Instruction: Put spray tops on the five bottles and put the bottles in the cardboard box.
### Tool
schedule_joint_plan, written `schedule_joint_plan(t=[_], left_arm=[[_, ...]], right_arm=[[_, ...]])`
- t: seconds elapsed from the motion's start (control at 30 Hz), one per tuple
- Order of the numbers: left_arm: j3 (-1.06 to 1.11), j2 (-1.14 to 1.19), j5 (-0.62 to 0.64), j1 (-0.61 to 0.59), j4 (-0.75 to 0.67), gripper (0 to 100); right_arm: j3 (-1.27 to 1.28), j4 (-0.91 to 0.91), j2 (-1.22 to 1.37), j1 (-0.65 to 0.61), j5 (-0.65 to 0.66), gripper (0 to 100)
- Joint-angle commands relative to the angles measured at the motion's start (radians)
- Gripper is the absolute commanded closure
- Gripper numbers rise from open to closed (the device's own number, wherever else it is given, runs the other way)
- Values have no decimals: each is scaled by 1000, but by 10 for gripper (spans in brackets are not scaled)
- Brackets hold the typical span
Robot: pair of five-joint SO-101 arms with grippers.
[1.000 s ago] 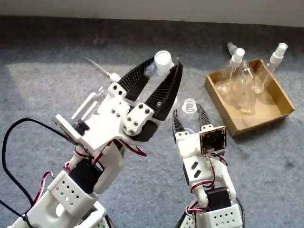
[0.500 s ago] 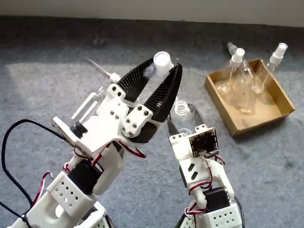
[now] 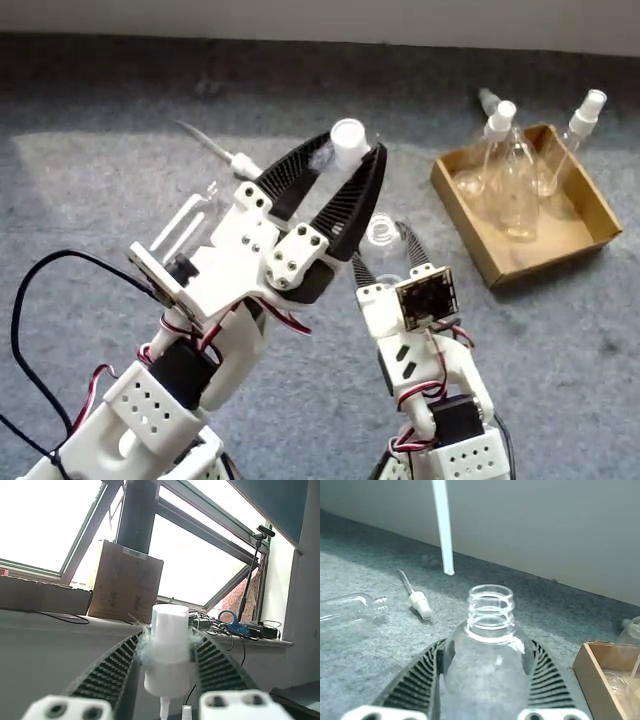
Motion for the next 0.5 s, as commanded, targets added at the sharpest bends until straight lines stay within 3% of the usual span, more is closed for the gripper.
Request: schedule_joint_plan(t=[0.0,0.2,0.33,0.47], left_arm=[[-16,-7,-11,-5,-21,995],[-85,76,31,-84,-21,995],[-96,151,123,-99,-21,995],[-97,133,129,-93,-21,995]], right_arm=[[105,-1,-13,-10,9,916],[105,-1,-13,-10,6,916],[105,1,-13,-10,6,916],[105,1,-13,-10,6,916]])
